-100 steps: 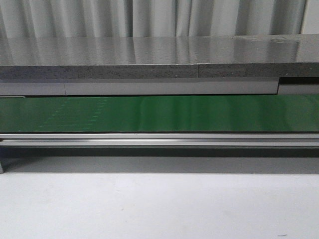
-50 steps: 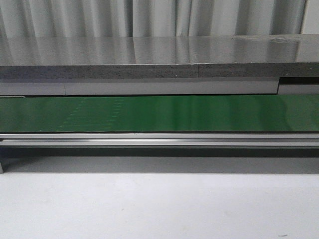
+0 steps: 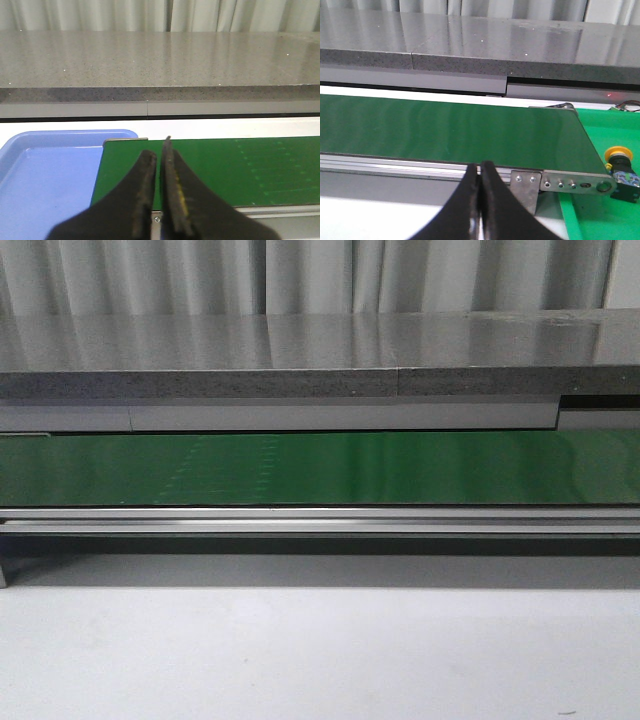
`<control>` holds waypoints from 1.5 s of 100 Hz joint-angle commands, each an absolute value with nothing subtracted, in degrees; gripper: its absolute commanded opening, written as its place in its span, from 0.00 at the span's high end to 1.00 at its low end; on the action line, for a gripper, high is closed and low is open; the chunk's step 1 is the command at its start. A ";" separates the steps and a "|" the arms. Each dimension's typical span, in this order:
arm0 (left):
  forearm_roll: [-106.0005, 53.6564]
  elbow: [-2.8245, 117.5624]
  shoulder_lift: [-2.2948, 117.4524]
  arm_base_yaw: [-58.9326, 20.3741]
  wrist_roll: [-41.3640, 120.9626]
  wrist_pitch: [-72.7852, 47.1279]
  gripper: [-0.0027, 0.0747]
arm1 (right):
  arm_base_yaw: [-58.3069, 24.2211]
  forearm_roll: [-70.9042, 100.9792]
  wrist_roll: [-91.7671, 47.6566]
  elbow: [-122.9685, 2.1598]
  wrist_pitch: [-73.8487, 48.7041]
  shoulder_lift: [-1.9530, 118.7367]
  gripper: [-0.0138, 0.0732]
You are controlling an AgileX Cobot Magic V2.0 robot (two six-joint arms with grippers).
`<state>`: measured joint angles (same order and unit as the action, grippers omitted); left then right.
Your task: Move button from left to right
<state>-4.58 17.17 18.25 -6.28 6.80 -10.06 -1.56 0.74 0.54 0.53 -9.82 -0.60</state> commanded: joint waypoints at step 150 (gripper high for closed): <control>-0.72 18.59 18.65 -6.74 6.77 -5.04 0.96 | -1.33 0.00 0.66 1.70 -1.09 -1.49 0.92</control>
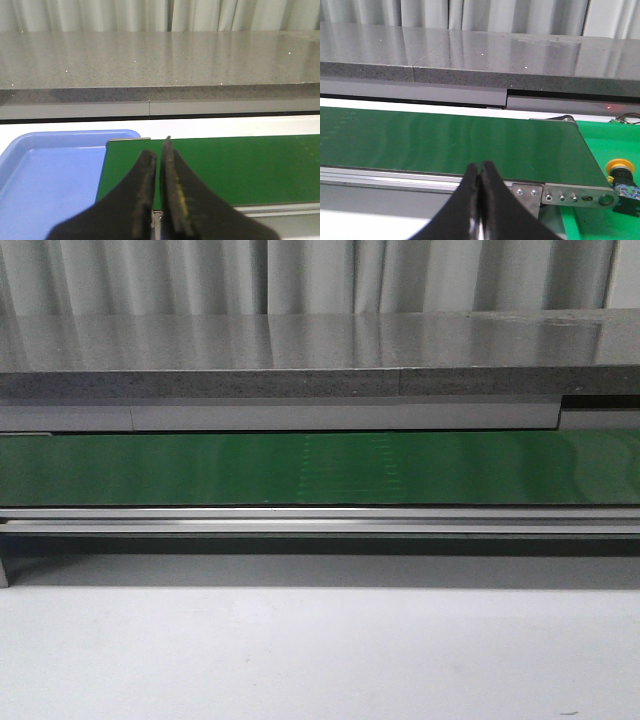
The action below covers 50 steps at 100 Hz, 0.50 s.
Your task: Move button from left to right
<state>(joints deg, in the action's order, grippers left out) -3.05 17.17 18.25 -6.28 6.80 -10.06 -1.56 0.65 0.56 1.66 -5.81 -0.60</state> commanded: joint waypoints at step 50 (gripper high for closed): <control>0.96 4.52 3.75 -6.74 3.08 -0.38 0.96 | -1.33 0.00 0.66 1.70 -1.09 -1.49 0.92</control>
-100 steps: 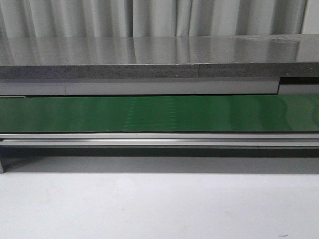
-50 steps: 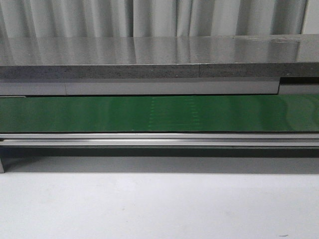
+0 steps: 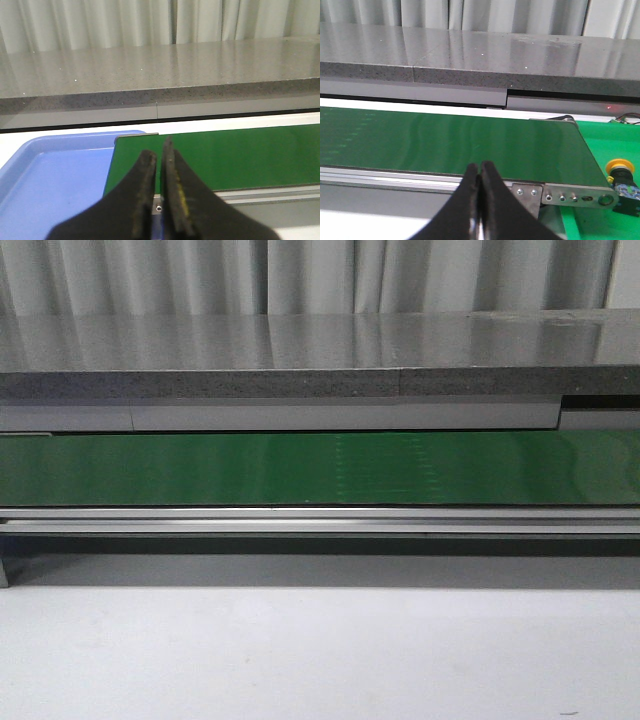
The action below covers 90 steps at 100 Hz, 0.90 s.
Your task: Move button from left to right
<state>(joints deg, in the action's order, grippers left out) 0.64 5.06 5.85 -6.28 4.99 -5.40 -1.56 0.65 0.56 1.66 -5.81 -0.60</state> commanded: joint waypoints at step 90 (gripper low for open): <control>0.96 -2.19 -2.32 -6.74 2.05 0.00 0.96 | -1.33 0.00 0.66 1.70 -1.09 -1.49 0.92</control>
